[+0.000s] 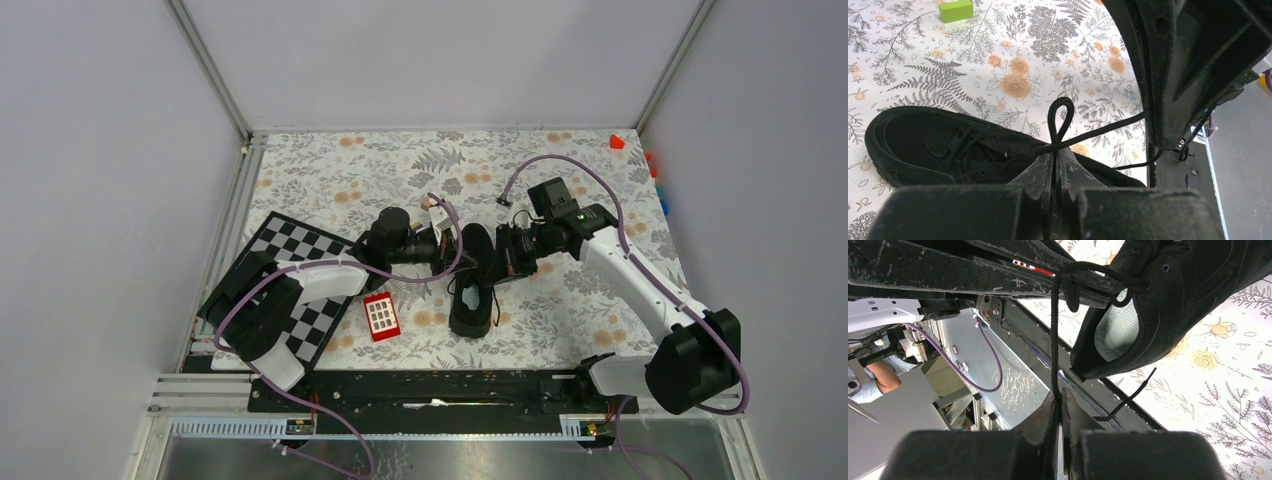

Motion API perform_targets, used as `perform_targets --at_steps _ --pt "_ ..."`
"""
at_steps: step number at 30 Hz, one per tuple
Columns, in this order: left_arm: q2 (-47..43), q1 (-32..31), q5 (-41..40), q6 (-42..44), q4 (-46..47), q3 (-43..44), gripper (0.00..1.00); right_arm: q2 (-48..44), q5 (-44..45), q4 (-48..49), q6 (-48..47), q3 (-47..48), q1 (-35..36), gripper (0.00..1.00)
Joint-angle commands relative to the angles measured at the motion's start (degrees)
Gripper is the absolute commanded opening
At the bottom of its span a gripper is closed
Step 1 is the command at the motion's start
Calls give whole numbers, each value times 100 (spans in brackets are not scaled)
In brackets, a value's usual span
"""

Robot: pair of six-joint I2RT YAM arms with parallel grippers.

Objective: Tie the shoes
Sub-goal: Wrap the shoelace around the shoelace.

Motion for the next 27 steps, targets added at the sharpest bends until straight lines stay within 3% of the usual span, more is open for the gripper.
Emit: perform_targets --at_steps 1,12,27 --pt "-229 78 328 193 -22 17 0 95 43 -95 -130 221 36 5" --pt "-297 104 286 300 -218 -21 0 231 104 49 -141 243 42 40" --pt "-258 107 40 230 -47 2 0 -16 247 310 -96 612 -102 55"
